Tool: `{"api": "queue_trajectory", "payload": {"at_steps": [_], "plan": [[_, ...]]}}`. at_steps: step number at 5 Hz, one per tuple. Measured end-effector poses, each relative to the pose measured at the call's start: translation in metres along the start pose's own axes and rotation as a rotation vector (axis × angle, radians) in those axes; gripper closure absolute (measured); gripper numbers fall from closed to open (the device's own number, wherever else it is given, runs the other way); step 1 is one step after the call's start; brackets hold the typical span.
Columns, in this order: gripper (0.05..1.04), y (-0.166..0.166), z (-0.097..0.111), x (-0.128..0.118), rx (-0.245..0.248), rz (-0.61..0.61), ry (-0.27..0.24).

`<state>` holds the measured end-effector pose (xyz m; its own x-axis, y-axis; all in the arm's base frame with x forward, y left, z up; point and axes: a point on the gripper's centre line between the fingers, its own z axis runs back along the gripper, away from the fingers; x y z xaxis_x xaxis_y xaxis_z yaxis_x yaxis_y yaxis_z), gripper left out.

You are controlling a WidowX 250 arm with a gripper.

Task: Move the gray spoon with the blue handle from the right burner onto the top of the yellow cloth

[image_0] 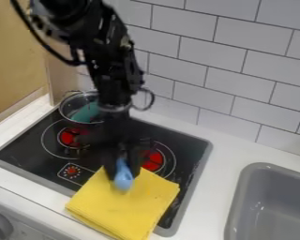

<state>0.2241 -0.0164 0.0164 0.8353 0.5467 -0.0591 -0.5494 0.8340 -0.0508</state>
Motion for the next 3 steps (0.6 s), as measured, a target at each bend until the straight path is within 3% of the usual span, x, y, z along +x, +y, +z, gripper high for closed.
{"api": "queue_trajectory", "payload": {"at_steps": [1,2,3], "plan": [[0.777,-0.0056,-0.0033,0.0049,-0.014,-0.007,0.028],[0.713,-0.0081,-0.0017,0.0075,-0.030,0.004,0.056],[0.405,-0.0091,0.0038,0.0090,-0.014,-0.028,0.073]]}}
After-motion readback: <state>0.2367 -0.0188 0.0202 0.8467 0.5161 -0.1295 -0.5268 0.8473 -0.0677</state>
